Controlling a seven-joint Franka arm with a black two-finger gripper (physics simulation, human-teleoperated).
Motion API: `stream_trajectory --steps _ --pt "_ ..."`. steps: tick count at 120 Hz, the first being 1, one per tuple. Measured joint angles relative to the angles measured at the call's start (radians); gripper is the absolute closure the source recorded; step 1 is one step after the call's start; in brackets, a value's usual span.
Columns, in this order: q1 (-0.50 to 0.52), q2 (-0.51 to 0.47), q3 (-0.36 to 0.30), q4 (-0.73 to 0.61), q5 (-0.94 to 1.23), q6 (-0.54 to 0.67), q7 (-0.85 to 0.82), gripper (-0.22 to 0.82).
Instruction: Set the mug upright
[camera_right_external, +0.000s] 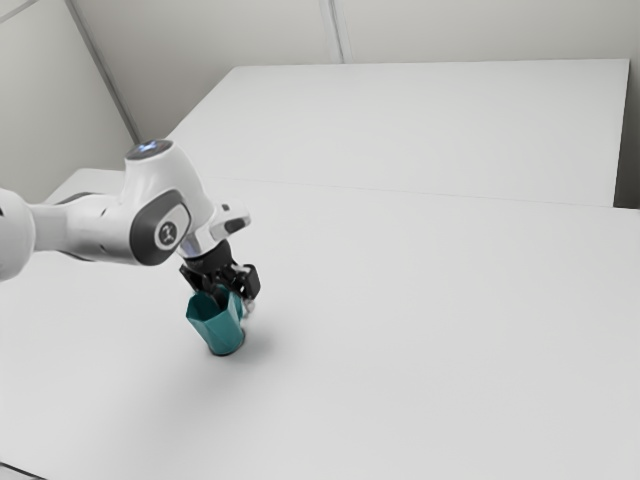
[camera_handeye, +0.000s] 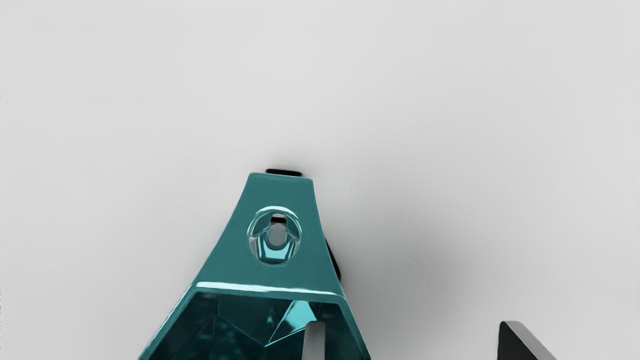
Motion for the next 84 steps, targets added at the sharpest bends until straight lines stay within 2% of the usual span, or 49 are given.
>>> stream_trajectory --steps 16,32,64,84 --pt "0.0 0.0 0.0 0.084 -0.004 -0.054 0.002 0.16" --pt "0.001 0.013 0.0 0.174 -0.005 -0.142 0.003 0.1" --pt "0.016 0.053 0.002 0.37 0.004 -0.326 0.005 0.05" --pt "0.018 0.111 0.009 0.552 0.022 -0.454 0.012 0.03"
